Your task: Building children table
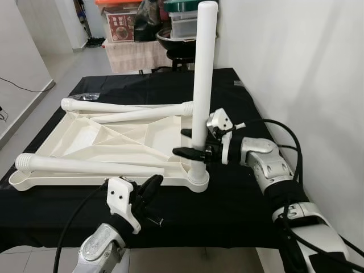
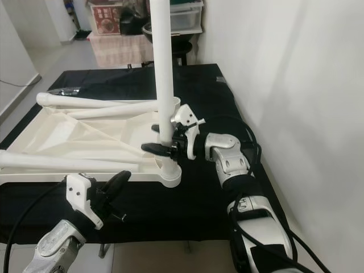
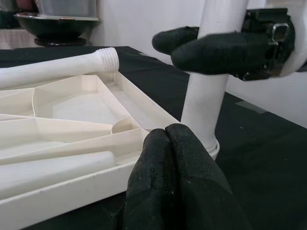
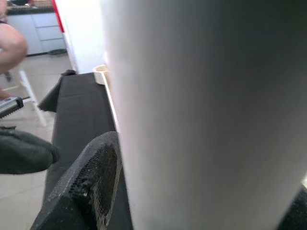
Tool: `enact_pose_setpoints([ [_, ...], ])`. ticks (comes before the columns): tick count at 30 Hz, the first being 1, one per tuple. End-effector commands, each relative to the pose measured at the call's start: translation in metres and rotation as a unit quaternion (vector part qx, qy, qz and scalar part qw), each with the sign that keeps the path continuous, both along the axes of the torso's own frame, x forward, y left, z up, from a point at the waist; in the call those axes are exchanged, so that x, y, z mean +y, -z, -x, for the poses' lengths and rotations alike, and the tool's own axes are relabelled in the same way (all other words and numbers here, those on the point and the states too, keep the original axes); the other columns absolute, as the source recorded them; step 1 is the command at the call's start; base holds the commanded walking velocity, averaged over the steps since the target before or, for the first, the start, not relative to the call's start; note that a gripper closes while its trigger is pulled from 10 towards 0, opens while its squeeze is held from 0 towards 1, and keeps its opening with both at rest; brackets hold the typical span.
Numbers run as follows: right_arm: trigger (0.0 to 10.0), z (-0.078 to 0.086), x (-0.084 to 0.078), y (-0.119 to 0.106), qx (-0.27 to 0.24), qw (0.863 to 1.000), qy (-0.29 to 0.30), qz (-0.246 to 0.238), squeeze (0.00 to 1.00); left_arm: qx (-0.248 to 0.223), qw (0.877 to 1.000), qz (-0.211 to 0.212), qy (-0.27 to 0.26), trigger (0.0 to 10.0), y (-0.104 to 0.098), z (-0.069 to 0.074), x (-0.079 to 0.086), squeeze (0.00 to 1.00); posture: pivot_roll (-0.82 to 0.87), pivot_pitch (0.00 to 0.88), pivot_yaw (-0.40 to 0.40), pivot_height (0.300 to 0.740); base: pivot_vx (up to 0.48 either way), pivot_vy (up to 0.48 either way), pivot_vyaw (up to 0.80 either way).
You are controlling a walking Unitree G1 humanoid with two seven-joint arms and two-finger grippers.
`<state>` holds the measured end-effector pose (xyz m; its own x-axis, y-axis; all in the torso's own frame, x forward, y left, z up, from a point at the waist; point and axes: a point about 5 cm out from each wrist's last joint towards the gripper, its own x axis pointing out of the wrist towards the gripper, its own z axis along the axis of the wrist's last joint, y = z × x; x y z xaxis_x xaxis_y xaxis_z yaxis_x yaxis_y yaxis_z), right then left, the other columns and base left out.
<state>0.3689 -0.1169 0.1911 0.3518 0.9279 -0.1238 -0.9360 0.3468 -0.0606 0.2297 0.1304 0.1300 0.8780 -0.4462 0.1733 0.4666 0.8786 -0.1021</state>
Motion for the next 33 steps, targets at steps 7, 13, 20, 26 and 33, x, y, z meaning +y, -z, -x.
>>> enact_pose_setpoints([
  [7, 0.0, -0.001, 0.004, -0.004, 0.024, 0.997, -0.076, -0.004, 0.00, 0.003, 1.000, -0.004, 0.002, 10.0, 0.000, 0.004, 0.001, 0.00, 0.04, 0.024, 0.013, 0.740, 0.000, 0.000, 0.00],
  [13, 0.0, -0.003, 0.000, 0.004, 0.027, 0.999, -0.045, -0.010, 0.00, 0.004, 1.000, -0.005, 0.001, 10.0, 0.000, 0.005, 0.001, 0.00, 0.04, 0.024, 0.012, 0.740, 0.000, 0.000, 0.00],
  [20, 0.0, -0.007, -0.006, 0.025, 0.016, 0.994, 0.112, 0.002, 0.00, 0.003, 1.000, -0.004, 0.000, 10.0, -0.001, 0.004, 0.000, 0.00, 0.03, 0.021, 0.003, 0.740, 0.000, 0.000, 0.00],
  [26, 0.0, 0.036, 0.003, 0.071, 0.108, 0.878, 0.458, -0.091, 0.00, 0.002, 1.000, -0.006, -0.001, 10.0, 0.000, 0.001, 0.004, 0.00, 0.01, 0.012, 0.009, 0.740, 0.000, 0.000, 0.00],
  [33, 0.0, 0.011, 0.004, 0.062, 0.046, 0.908, 0.417, -0.028, 0.00, 0.001, 1.000, -0.010, 0.003, 10.0, 0.002, -0.004, 0.000, 0.00, 0.02, 0.000, -0.018, 0.740, 0.000, 0.000, 0.00],
])
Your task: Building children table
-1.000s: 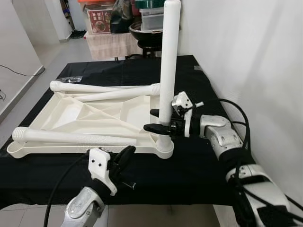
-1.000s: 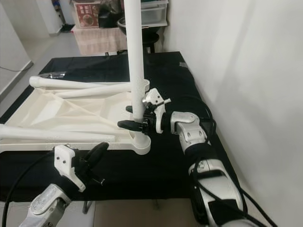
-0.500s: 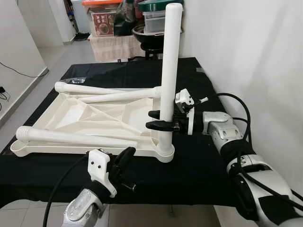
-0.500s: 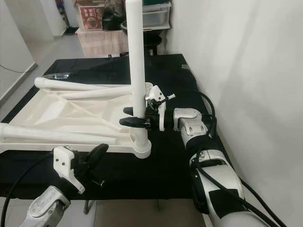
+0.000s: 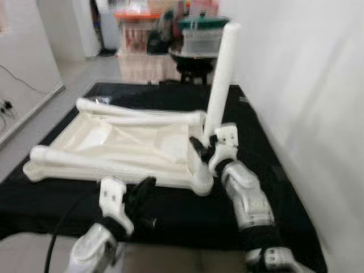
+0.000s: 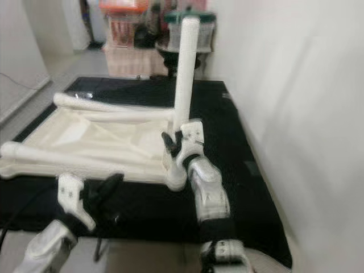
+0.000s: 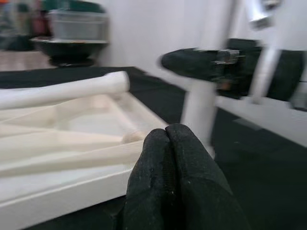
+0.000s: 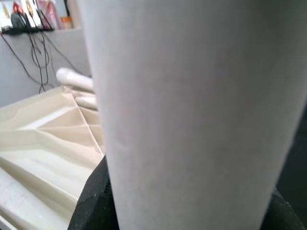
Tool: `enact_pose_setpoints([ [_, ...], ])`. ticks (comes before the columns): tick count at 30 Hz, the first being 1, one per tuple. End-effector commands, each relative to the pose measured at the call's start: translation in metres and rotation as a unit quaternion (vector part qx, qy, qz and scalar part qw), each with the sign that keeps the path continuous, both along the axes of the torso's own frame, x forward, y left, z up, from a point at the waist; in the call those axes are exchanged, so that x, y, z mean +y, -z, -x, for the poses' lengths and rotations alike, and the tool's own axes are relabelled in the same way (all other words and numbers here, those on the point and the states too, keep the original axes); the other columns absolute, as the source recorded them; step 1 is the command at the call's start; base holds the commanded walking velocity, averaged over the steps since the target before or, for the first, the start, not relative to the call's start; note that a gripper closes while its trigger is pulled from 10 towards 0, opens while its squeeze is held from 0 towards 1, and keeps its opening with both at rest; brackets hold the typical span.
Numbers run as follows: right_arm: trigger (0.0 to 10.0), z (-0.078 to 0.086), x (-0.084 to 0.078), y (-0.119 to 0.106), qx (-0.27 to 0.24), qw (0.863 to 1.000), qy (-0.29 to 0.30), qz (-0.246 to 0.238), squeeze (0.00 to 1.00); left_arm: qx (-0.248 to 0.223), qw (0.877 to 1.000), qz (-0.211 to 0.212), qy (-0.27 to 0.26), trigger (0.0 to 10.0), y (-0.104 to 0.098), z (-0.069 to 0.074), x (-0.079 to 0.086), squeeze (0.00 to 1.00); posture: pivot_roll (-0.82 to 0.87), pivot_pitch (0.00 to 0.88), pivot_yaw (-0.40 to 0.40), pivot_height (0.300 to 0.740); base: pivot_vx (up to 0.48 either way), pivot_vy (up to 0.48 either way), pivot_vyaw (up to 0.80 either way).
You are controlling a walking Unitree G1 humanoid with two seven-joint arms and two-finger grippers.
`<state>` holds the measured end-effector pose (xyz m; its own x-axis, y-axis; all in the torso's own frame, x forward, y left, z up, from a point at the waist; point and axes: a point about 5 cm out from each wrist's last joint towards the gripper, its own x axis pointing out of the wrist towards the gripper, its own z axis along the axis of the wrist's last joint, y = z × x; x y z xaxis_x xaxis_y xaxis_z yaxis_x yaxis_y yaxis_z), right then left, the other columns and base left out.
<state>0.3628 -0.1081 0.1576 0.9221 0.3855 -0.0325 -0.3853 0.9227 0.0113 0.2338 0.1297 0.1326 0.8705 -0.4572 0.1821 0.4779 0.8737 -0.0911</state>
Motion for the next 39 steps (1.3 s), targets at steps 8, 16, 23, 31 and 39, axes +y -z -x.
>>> enact_pose_setpoints([
  [8, 10.0, 0.016, 0.011, 0.017, 0.052, 0.998, -0.009, 0.028, 1.00, 0.005, 1.000, -0.007, -0.015, 10.0, 0.006, 0.000, 0.001, 0.00, 0.02, 0.000, -0.017, 0.740, 0.000, 0.000, 0.00],
  [16, 10.0, 0.012, 0.018, 0.000, 0.015, 0.987, -0.160, 0.000, 0.89, 0.006, 1.000, -0.004, -0.009, 10.0, 0.006, 0.000, -0.001, 0.00, 0.02, 0.000, -0.018, 0.740, 0.000, 0.000, 0.00],
  [23, 10.0, 0.005, 0.011, -0.009, 0.003, 0.970, -0.243, 0.023, 0.00, 0.004, 1.000, -0.003, -0.010, 10.0, 0.005, 0.001, -0.002, 0.00, 0.03, 0.000, -0.026, 0.740, 0.000, 0.000, 0.00],
  [31, 0.0, -0.013, 0.000, -0.006, 0.034, 0.973, -0.222, 0.047, 0.00, 0.024, 1.000, -0.012, -0.007, 10.0, 0.006, 0.003, -0.002, 0.00, 0.04, 0.000, -0.029, 0.740, 0.000, 0.000, 0.00],
  [39, 0.0, -0.010, -0.018, 0.010, 0.047, 0.996, -0.047, 0.056, 0.00, 0.043, 0.999, -0.016, -0.020, 10.0, 0.005, 0.004, 0.005, 0.00, 0.02, 0.000, -0.027, 0.740, 0.000, 0.000, 0.00],
])
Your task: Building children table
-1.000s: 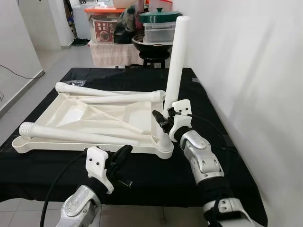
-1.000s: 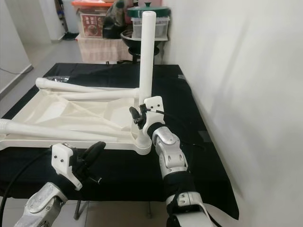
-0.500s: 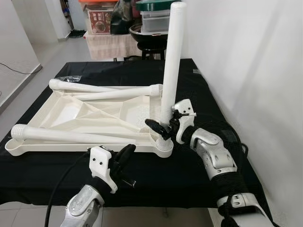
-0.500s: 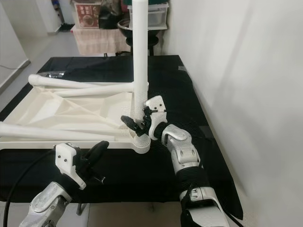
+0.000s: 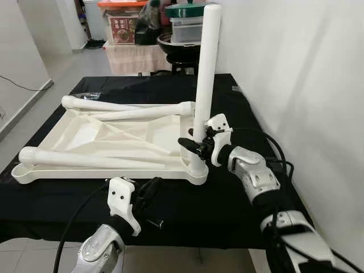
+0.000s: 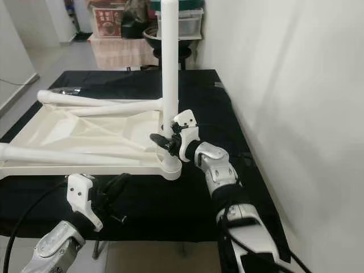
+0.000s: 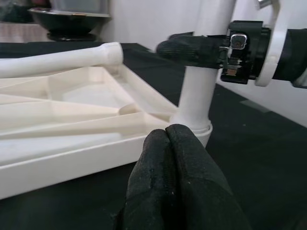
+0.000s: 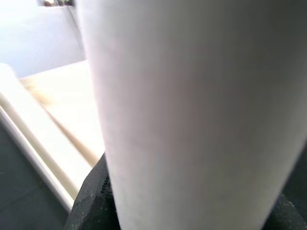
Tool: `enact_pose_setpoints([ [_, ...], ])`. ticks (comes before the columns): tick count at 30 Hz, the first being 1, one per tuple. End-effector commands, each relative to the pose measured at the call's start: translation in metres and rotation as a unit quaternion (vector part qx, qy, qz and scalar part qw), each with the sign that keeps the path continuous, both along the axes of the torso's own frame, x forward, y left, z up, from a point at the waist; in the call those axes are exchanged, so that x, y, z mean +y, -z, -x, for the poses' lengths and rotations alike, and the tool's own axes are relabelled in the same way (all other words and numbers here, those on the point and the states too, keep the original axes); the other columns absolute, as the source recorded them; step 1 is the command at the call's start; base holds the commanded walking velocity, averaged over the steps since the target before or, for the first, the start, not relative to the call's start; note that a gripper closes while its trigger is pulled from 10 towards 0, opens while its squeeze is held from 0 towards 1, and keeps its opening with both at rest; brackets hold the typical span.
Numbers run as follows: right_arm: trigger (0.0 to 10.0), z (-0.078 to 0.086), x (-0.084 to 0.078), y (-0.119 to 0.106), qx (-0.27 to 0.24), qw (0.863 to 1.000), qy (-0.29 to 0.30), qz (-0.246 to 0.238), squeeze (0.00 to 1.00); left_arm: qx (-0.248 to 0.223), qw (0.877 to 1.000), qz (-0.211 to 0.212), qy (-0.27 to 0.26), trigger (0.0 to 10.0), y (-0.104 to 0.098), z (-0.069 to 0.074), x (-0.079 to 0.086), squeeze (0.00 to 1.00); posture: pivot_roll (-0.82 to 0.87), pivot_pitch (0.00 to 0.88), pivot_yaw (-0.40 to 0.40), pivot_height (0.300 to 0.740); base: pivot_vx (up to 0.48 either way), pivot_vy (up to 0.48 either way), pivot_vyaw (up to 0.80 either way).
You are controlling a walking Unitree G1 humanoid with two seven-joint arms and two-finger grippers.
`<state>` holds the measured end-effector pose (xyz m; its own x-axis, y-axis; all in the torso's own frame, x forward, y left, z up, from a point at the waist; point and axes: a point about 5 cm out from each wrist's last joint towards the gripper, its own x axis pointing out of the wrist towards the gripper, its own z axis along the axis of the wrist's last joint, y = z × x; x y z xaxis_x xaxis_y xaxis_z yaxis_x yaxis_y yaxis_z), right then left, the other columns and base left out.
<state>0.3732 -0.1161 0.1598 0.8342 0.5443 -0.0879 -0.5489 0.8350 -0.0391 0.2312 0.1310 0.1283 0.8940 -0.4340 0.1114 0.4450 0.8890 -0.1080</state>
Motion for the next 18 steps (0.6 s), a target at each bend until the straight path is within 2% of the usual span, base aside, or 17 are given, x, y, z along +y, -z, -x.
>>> enact_pose_setpoints([
  [1, 0.0, 0.016, -0.006, 0.021, 0.037, 0.995, 0.095, 0.018, 0.00, 0.004, 0.999, -0.024, -0.024, 10.0, -0.001, 0.001, 0.010, 0.00, 0.01, 0.000, -0.017, 0.740, 0.000, 0.000, 0.00],
  [2, 0.0, 0.016, -0.006, 0.021, 0.037, 0.995, 0.095, 0.018, 0.00, 0.004, 0.999, -0.024, -0.024, 10.0, -0.001, 0.001, 0.010, 0.00, 0.01, 0.000, -0.017, 0.740, 0.000, 0.000, 0.00],
  [3, 8.9, 0.033, 0.002, 0.026, 0.040, 0.992, 0.117, 0.016, 0.00, 0.003, 0.998, -0.029, -0.047, 10.0, -0.004, -0.001, 0.017, 0.00, -0.01, 0.000, 0.002, 0.740, 0.000, 0.000, 0.00],
  [5, 8.9, 0.033, 0.002, 0.026, 0.040, 0.992, 0.117, 0.016, 0.00, 0.003, 0.998, -0.029, -0.047, 10.0, -0.004, -0.001, 0.017, 0.00, -0.01, 0.000, 0.002, 0.740, 0.000, 0.000, 0.00],
  [6, 10.0, 0.041, 0.006, 0.024, 0.026, 0.992, 0.124, 0.021, 0.00, 0.012, 0.998, -0.019, -0.064, 10.0, -0.006, -0.005, 0.022, 0.00, -0.02, 0.000, 0.020, 0.740, 0.000, 0.000, 0.00],
  [7, 10.0, 0.041, 0.006, 0.024, 0.026, 0.992, 0.124, 0.021, 0.00, 0.012, 0.998, -0.019, -0.064, 10.0, -0.006, -0.005, 0.022, 0.00, -0.02, 0.000, 0.020, 0.740, 0.000, 0.000, 0.00],
  [8, 10.0, 0.039, 0.004, 0.022, 0.023, 0.993, 0.119, 0.009, 0.16, 0.022, 0.996, -0.024, -0.080, 10.0, -0.007, -0.009, 0.026, 0.00, -0.03, 0.000, 0.027, 0.740, 0.000, 0.000, 0.00],
  [10, 10.0, 0.039, 0.004, 0.022, 0.023, 0.993, 0.119, 0.009, 0.16, 0.022, 0.996, -0.024, -0.080, 10.0, -0.007, -0.009, 0.026, 0.00, -0.03, 0.000, 0.027, 0.740, 0.000, 0.000, 0.00],
  [11, 10.0, 0.033, 0.000, 0.018, 0.014, 0.994, 0.104, -0.009, 1.00, 0.037, 0.996, -0.006, -0.079, 10.0, -0.007, -0.013, 0.025, 0.00, -0.02, 0.000, 0.023, 0.740, 0.000, 0.000, 0.00],
  [14, 10.0, 0.031, -0.001, 0.013, 0.003, 0.997, 0.076, -0.034, 1.00, 0.046, 0.996, -0.017, -0.074, 10.0, -0.006, -0.016, 0.025, 0.00, -0.03, 0.000, 0.026, 0.740, 0.000, 0.000, 0.00],
  [15, 10.0, 0.035, -0.003, 0.011, -0.007, 0.997, 0.051, -0.055, 1.00, 0.043, 0.994, -0.040, -0.088, 10.0, -0.006, -0.018, 0.028, 0.00, -0.03, 0.000, 0.032, 0.740, 0.000, 0.000, 0.00],
  [16, 10.0, 0.040, -0.003, 0.009, -0.014, 0.997, 0.039, -0.065, 0.70, 0.040, 0.993, -0.057, -0.099, 10.0, -0.005, -0.019, 0.030, 0.00, -0.03, 0.000, 0.032, 0.740, 0.000, 0.000, 0.00],
  [17, 10.0, 0.049, -0.006, 0.011, -0.014, 0.997, 0.030, -0.070, 0.54, 0.037, 0.990, -0.076, -0.112, 10.0, -0.004, -0.019, 0.033, 0.00, -0.03, 0.000, 0.038, 0.740, 0.000, 0.000, 0.00],
  [18, 10.0, 0.057, -0.010, 0.014, -0.013, 0.997, 0.026, -0.067, 0.33, 0.036, 0.987, -0.093, -0.126, 10.0, -0.002, -0.019, 0.035, 0.00, -0.04, 0.000, 0.040, 0.740, 0.000, 0.000, 0.00],
])
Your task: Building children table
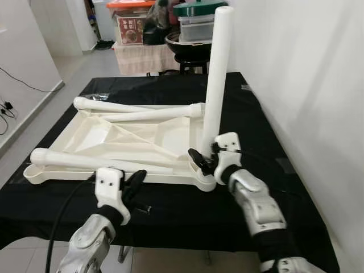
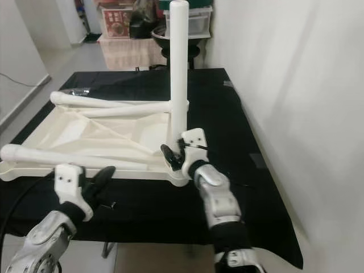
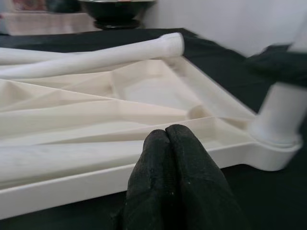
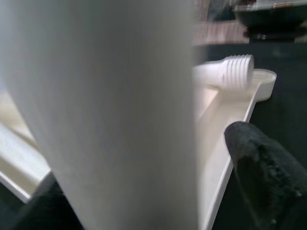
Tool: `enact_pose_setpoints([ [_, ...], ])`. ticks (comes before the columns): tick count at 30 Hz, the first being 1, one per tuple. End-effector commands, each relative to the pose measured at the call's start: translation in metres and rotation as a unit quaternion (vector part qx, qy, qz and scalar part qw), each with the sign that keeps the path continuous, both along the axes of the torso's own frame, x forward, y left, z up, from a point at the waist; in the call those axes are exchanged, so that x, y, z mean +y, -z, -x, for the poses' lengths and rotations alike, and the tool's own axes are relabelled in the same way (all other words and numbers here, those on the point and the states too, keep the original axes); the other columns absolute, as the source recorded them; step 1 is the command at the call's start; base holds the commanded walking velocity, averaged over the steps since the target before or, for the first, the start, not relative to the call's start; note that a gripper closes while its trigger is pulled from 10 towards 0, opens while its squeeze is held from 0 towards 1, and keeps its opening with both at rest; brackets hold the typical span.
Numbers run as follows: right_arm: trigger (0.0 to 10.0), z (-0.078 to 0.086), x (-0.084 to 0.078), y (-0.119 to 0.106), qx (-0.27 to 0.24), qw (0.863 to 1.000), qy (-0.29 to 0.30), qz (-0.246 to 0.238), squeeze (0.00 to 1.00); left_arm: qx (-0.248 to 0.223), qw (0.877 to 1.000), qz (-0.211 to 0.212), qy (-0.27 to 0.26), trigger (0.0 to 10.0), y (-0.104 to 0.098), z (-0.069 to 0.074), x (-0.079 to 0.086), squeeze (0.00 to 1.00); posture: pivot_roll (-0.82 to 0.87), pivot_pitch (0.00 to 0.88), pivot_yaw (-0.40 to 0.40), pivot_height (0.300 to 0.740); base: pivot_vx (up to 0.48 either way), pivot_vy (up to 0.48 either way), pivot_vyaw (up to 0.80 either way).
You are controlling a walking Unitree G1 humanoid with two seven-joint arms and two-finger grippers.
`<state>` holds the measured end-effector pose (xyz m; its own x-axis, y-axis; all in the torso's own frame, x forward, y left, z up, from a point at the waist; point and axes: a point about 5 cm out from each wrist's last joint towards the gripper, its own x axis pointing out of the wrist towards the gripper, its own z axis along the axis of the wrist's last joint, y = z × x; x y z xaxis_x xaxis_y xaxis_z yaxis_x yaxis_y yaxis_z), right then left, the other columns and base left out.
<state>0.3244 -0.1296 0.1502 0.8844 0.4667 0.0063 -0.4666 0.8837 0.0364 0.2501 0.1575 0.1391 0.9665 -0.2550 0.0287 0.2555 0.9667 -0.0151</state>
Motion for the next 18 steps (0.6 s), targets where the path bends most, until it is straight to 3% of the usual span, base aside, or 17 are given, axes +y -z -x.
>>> enact_pose_setpoints([
  [1, 10.0, 0.009, 0.003, 0.004, 0.007, 1.000, -0.023, -0.010, 0.33, 0.015, 0.999, -0.034, -0.027, 10.0, 0.009, 0.000, 0.009, 0.00, -0.04, 0.000, 0.040, 0.740, 0.000, 0.000, 0.00],
  [2, 10.0, 0.017, 0.000, 0.006, 0.012, 1.000, -0.023, -0.006, 0.13, 0.018, 0.998, -0.046, -0.034, 10.0, 0.010, 0.001, 0.010, 0.00, -0.04, 0.000, 0.041, 0.740, 0.000, 0.000, 0.00],
  [3, 10.0, 0.025, -0.004, 0.008, 0.015, 1.000, -0.021, -0.003, 0.03, 0.021, 0.998, -0.054, -0.039, 10.0, 0.012, 0.001, 0.012, 0.00, -0.04, 0.000, 0.045, 0.740, 0.000, 0.000, 0.00],
  [4, 10.0, 0.032, -0.009, 0.009, 0.022, 1.000, -0.017, -0.006, 0.00, 0.025, 0.997, -0.062, -0.044, 10.0, 0.014, 0.001, 0.013, 0.00, -0.04, 0.000, 0.046, 0.740, 0.000, 0.292, 0.00],
  [7, 10.0, 0.037, -0.012, 0.010, 0.027, 0.999, -0.014, -0.009, 0.00, 0.028, 0.996, -0.066, -0.046, 10.0, 0.015, 0.001, 0.013, 0.00, -0.04, 0.000, 0.046, 0.740, 0.000, 0.292, 0.00],
  [9, 10.0, 0.059, -0.025, 0.017, 0.042, 0.999, 0.003, -0.005, 0.00, 0.028, 0.995, -0.075, -0.068, 10.0, 0.016, -0.001, 0.018, 0.00, -0.06, 0.000, 0.051, 0.740, 0.000, 0.472, 0.00],
  [11, 10.0, 0.071, -0.034, 0.021, 0.047, 0.999, 0.020, -0.004, 0.00, 0.027, 0.993, -0.083, -0.078, 10.0, 0.015, -0.003, 0.020, 0.00, -0.06, 0.000, 0.051, 0.740, 0.000, 0.472, 0.00],
  [15, 10.0, 0.079, -0.042, 0.024, 0.052, 0.998, 0.040, -0.005, 0.00, 0.029, 0.993, -0.087, -0.077, 10.0, 0.016, -0.004, 0.020, 0.00, -0.07, 0.000, 0.050, 0.740, 0.000, 0.472, 0.00],
  [18, 10.0, 0.088, -0.041, 0.025, 0.066, 0.998, 0.019, 0.004, 0.00, 0.028, 0.992, -0.092, -0.078, 10.0, 0.016, -0.004, 0.020, 0.00, -0.07, 0.000, 0.050, 0.740, 0.000, 0.474, 0.00],
])
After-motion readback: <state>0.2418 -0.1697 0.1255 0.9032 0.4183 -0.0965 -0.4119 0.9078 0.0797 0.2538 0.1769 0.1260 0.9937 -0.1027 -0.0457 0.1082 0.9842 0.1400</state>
